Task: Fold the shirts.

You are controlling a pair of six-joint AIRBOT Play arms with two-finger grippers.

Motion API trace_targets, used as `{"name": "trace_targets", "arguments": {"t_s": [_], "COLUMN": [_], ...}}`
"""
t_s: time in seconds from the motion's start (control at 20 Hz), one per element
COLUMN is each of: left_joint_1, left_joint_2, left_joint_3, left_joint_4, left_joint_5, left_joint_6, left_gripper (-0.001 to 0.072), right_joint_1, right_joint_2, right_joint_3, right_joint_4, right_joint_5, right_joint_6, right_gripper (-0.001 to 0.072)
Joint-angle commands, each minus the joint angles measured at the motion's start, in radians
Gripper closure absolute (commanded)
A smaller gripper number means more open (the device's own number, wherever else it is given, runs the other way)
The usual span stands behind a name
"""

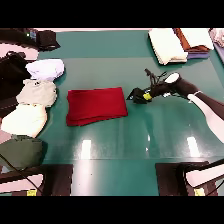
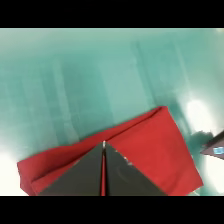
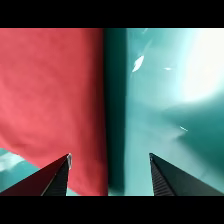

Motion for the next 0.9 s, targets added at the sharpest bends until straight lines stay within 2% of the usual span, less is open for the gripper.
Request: {"name": "trace_targets", "arguments": {"t_s": [0.0, 0.1, 0.25, 0.45, 0.65, 0.85], "left_joint_1": [-0.011, -0.011, -0.011, -0.011, -0.011, -0.011], "left_joint_2": [-0.018, -0.023, -0.024, -0.024, -0.024, -0.024], "left_joint_3": [0.001, 0.001, 0.001, 0.001, 0.001, 0.001], "left_joint_4": [-0.01, -0.012, -0.021, -0.037, -0.07, -0.071], "left_joint_5": [-0.024, -0.033, -0.032, -0.031, -0.033, -0.034], "left_joint_6": [0.006, 0.005, 0.005, 0.005, 0.005, 0.005], "left_gripper": [0.0684, 0.0684, 0.0685, 0.0685, 0.0685, 0.0685], "right_joint_1": [0.058, 0.126, 0.222, 0.279, 0.198, -0.004], "right_joint_2": [-0.128, -0.2, -0.277, -0.288, -0.207, 0.0], "right_joint_3": [0.077, 0.162, 0.27, 0.352, 0.325, 0.114], "right_joint_4": [0.147, 0.195, 0.221, 0.213, 0.142, 0.015], "right_joint_5": [-0.005, -0.024, -0.091, -0.183, -0.181, -0.217], "right_joint_6": [-0.02, -0.019, -0.019, -0.019, -0.019, -0.01], "right_gripper": [0.0161, 0.0172, 0.0309, 0.0696, 0.0696, 0.0696]}}
